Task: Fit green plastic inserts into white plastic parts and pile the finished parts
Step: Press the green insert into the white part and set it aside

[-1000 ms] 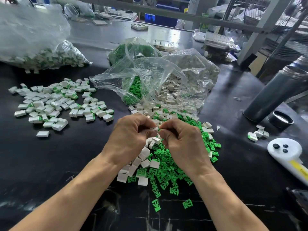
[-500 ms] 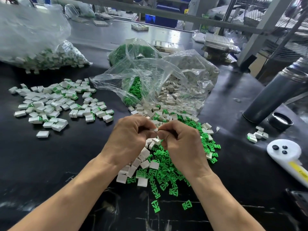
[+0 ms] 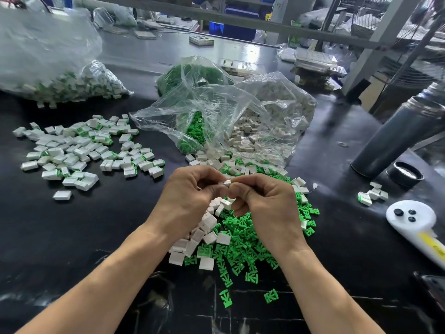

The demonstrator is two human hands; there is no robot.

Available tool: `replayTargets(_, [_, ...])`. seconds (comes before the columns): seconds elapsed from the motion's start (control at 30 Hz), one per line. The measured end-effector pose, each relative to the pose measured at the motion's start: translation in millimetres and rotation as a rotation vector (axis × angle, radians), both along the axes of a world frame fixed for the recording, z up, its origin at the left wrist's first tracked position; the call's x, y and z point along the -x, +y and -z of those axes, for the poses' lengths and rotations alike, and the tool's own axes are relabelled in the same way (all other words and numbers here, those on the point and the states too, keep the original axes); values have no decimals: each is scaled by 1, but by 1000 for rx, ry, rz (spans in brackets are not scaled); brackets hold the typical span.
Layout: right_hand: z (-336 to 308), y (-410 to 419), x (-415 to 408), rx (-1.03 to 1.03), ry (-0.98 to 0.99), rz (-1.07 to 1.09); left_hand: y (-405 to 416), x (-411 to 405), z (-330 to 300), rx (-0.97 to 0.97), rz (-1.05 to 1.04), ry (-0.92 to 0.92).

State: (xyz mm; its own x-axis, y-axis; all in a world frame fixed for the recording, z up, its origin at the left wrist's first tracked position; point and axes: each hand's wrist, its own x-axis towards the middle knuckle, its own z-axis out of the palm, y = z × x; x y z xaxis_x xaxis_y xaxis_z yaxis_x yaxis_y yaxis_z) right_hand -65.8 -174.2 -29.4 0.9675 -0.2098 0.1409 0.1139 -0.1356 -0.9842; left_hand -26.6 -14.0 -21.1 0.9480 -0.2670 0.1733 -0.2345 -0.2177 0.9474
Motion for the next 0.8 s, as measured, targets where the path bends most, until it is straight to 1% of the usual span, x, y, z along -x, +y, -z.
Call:
replayTargets(0.07, [1, -1, -1, -34, 24, 13, 1, 0, 3, -72, -28, -51])
replayTargets(0.17, [1, -4, -3, -46, 57, 35, 2, 3, 7, -250, -65, -225])
replayTargets(0.23, [1, -5, -3, -48, 67, 20, 1, 4, 6, -312, -79, -309])
replayTargets(0.37, [-1, -5, -3, -149, 75, -21, 1, 3, 7, -256, -91, -337])
replayTargets(0.47, [-3, -5, -3, -223, 83, -43, -3, 4, 7, -163, -70, -326])
replayTargets(0.53, [-3, -4, -2, -214, 104, -57, -6, 6, 7, -103, -39, -293])
replayTargets(0.63, [-3, -1, -1, -137, 142, -105, -10, 8, 7, -59, -9, -244])
replayTargets(0.7, [-3, 2, 0, -119, 151, -131, -11, 9, 6, -32, 5, -217])
replayTargets(0.8, [-3, 4, 0, -110, 161, -107, -13, 10, 6, -29, 16, -209])
